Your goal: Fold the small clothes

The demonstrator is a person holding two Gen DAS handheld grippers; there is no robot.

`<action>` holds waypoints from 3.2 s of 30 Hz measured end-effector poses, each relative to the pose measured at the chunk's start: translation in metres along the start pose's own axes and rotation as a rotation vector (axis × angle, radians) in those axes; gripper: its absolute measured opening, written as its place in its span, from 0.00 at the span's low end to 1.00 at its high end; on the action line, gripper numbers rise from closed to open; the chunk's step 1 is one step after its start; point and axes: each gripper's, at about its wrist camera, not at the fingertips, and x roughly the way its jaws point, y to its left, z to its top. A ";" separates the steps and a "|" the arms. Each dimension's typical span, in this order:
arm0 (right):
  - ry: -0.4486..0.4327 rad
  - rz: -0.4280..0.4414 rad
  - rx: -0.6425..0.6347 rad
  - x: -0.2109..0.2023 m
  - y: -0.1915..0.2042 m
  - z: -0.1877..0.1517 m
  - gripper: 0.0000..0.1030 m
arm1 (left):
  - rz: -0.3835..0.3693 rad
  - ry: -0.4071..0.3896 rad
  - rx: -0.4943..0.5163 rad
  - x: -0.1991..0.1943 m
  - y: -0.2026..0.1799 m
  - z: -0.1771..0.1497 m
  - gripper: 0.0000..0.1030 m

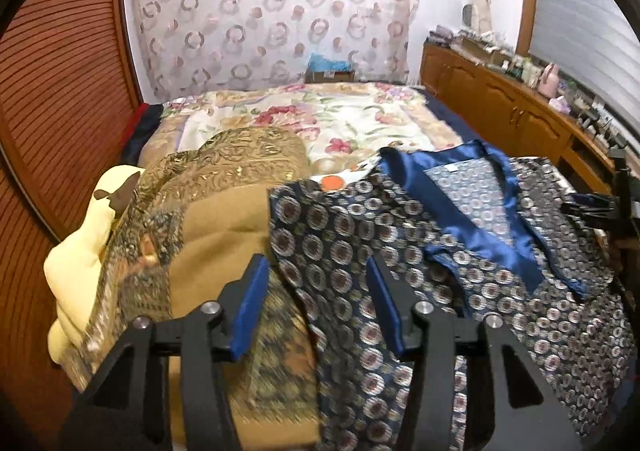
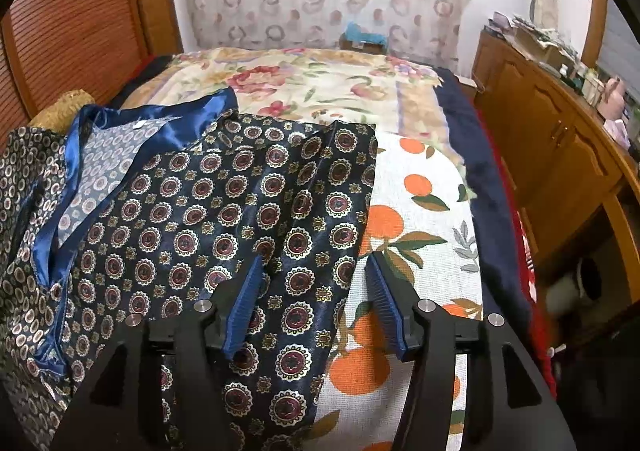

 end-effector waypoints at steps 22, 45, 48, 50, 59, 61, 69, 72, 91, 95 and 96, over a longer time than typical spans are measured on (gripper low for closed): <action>0.005 0.006 -0.028 0.005 0.003 0.006 0.57 | 0.005 -0.026 -0.025 0.014 0.024 0.034 0.00; -0.023 -0.058 -0.102 -0.001 -0.023 0.046 0.00 | 0.022 -0.052 -0.034 0.019 0.025 0.028 0.00; -0.022 -0.096 -0.048 -0.004 -0.052 0.050 0.00 | 0.023 -0.050 -0.034 0.019 0.025 0.028 0.00; -0.014 -0.097 -0.010 -0.001 -0.066 0.050 0.01 | 0.024 -0.049 -0.035 0.019 0.025 0.028 0.00; -0.041 0.020 0.103 0.005 -0.086 0.050 0.37 | 0.029 -0.035 -0.040 0.023 0.026 0.026 0.00; -0.039 0.039 0.096 0.006 -0.082 0.051 0.39 | 0.026 -0.033 -0.040 0.023 0.026 0.025 0.00; 0.013 0.028 0.074 0.023 -0.070 0.049 0.40 | 0.027 -0.023 -0.035 0.026 0.024 0.024 0.00; 0.031 0.028 0.073 0.029 -0.070 0.047 0.40 | 0.028 -0.018 -0.033 0.028 0.024 0.024 0.00; -0.170 0.035 -0.010 -0.041 -0.031 0.045 0.01 | -0.070 -0.219 -0.033 -0.063 -0.005 0.014 0.00; -0.236 0.034 -0.009 -0.080 -0.024 0.036 0.00 | -0.082 -0.257 -0.026 -0.092 -0.009 -0.001 0.00; -0.252 0.036 -0.007 -0.091 -0.022 0.032 0.00 | -0.083 -0.264 -0.021 -0.098 -0.010 -0.007 0.00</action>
